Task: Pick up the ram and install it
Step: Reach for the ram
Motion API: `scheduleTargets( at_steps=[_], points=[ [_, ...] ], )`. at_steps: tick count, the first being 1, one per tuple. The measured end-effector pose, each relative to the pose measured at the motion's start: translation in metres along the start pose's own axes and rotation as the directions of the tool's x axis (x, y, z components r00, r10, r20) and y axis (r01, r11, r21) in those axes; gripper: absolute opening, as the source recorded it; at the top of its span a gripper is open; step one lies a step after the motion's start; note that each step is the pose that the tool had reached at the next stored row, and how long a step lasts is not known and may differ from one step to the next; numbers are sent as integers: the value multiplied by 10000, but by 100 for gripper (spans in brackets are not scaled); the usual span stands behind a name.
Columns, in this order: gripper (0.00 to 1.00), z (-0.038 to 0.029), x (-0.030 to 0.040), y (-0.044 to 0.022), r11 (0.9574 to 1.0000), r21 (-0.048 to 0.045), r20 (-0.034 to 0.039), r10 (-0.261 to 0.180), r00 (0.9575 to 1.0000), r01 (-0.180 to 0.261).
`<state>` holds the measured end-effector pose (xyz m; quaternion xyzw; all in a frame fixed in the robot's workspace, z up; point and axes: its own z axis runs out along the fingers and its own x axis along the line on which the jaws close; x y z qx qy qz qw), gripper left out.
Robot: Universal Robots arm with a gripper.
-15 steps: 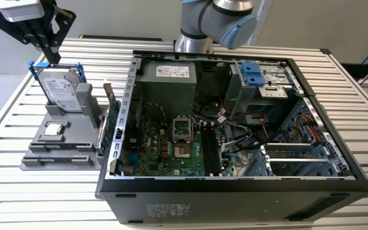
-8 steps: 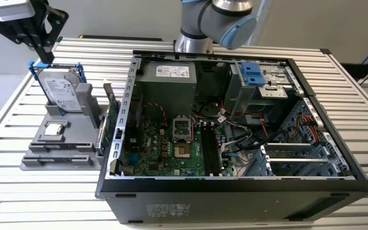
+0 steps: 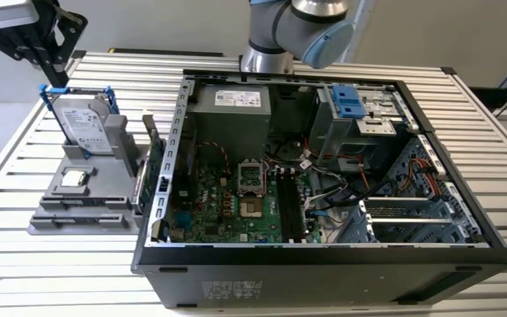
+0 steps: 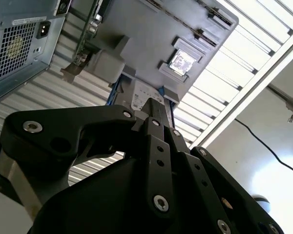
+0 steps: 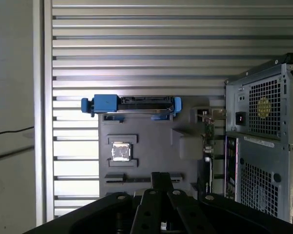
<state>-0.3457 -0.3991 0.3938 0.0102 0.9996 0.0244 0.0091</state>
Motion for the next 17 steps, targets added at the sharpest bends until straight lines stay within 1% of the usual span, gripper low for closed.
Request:
scheduleTargets(
  at_steps=[5, 8, 12, 17],
  points=[
    [0, -1, 2, -1, 10000, 1, -1, 2, 10000, -2],
    [0, -1, 2, -15, 10000, 1, -1, 2, 10000, -2],
    [0, -3, 1, -49, 10000, 1, -3, 2, 10000, -2],
    [0, -6, 0, -111, 10000, 1, -20, 3, 10000, -3]
  ],
)
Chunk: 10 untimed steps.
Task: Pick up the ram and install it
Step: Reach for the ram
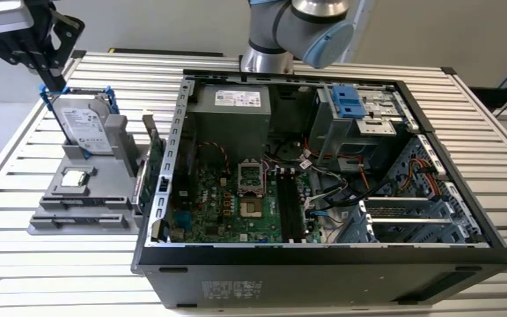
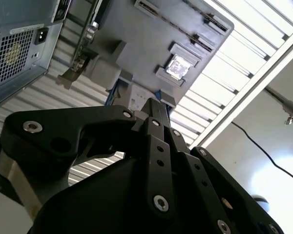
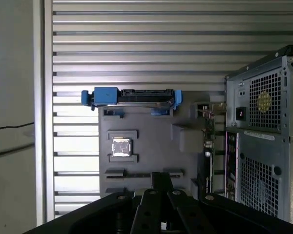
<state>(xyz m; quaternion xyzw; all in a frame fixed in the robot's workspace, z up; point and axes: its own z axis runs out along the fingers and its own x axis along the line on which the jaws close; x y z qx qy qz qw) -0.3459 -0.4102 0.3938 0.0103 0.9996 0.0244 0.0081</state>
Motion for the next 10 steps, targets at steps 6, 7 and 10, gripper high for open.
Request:
scheduleTargets(
  at_steps=[6, 7, 10],
  points=[
    [0, -5, -2, -87, 10000, 1, -22, 1, 10000, -1],
    [0, -5, -2, -102, 10000, 0, -22, 1, 10000, -1],
    [0, -7, -3, -146, 10000, 0, -23, -2, 10000, 2]
  ],
)
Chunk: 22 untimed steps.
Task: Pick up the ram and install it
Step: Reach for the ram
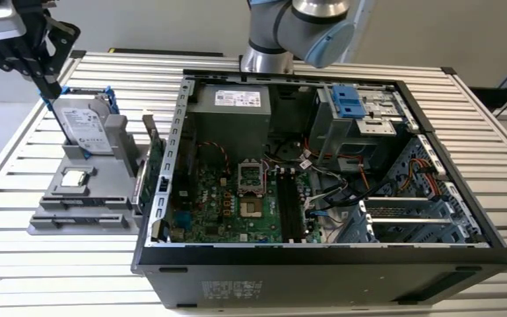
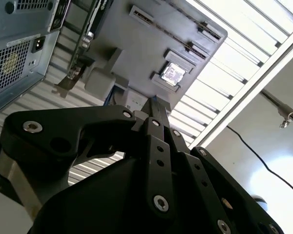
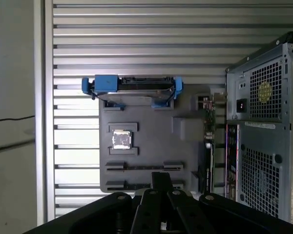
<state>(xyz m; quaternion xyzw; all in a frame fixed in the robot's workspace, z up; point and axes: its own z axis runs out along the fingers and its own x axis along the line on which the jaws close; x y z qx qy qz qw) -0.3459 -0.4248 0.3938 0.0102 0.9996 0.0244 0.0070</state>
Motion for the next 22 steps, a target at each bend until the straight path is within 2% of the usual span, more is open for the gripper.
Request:
scheduleTargets(
  at_steps=[22],
  points=[
    [0, -18, -8, -368, 9998, -16, -8, -175, 9998, 175]
  ],
)
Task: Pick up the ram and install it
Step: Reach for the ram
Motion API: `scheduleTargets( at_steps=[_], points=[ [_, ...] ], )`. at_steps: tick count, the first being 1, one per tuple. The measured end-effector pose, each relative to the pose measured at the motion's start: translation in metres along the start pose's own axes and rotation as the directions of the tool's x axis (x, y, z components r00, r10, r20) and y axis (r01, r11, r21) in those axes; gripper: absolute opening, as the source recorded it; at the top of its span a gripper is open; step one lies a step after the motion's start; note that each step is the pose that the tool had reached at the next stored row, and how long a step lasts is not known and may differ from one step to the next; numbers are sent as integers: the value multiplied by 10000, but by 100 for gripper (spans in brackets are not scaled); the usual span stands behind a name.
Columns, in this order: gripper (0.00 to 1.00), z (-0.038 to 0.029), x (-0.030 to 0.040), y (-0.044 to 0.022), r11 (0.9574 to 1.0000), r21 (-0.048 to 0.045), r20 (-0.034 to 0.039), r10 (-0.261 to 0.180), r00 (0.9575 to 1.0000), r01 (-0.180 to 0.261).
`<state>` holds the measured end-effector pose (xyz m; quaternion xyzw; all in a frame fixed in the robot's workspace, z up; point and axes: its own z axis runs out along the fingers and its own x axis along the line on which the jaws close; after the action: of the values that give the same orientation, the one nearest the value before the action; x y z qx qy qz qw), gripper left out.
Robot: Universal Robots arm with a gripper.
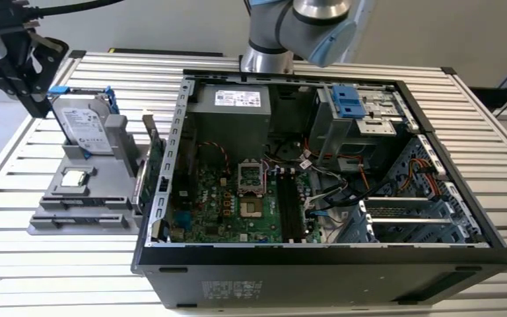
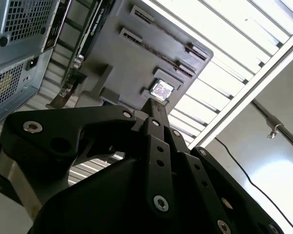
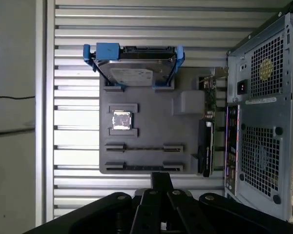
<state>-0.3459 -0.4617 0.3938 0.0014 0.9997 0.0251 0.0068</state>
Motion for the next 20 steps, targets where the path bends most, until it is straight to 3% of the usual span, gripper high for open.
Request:
scheduleTargets(
  at_steps=[11, 20],
  points=[
    [0, -8, 9, -164, 10000, -4, -2, -42, 10000, 42],
    [0, -11, 36, -221, 10000, -4, -2, -43, 10000, 43]
  ],
)
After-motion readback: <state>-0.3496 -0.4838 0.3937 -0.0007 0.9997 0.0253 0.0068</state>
